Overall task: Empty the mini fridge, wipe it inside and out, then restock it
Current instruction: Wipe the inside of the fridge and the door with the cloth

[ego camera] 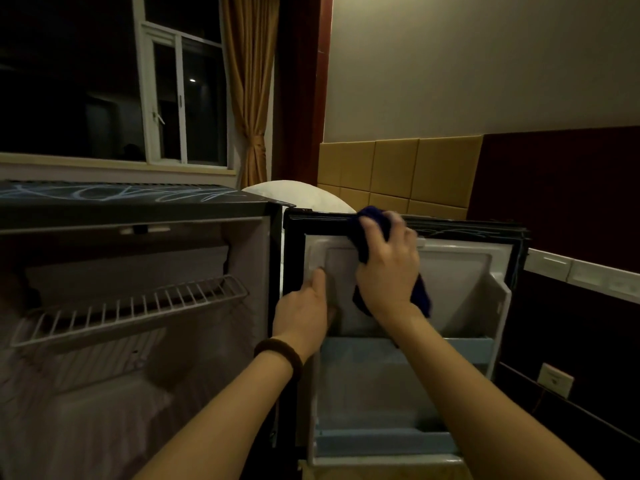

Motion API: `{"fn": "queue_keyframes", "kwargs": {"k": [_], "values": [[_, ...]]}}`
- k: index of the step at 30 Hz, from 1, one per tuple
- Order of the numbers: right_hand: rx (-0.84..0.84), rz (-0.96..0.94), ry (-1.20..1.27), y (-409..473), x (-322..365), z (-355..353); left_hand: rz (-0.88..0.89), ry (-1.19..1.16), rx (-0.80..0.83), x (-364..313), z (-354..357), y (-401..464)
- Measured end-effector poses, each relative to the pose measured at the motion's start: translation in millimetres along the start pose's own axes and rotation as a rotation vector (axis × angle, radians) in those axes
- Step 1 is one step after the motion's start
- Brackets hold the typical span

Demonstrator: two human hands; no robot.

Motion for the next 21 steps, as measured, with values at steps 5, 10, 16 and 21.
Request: {"fn": "queue_keyframes", "kwargs": {"k": [5,10,16,21], "values": [[0.117,-0.346,-0.036,-7.7,44.7,16.6,0.005,-0.011,-0.083,4.8,-1.9,-1.5],[-0.056,-0.015,-0.077,-1.9,-23.9,-13.2,0.030,0.002,-0.018,3.6,-7.8,-5.4],[-0.147,0.491,0.046,9.9,-67.8,-33.1,0.034,-0.016,-0.012,2.3,-7.2,-4.1],[-0.233,0.608,0.051,12.6,-76.1,-42.3,0.015,-0.010,-0.100,5.1,-3.2,-3.7]]}}
Point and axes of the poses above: each hand's wrist, its own y-axis towards the middle knuckle, its own z-axis out of the palm, x = y × z, the point moved 5 cm from there along y, towards the middle knuckle, and after that the axes turned 13 degrees about z, right-handed, at the moved point
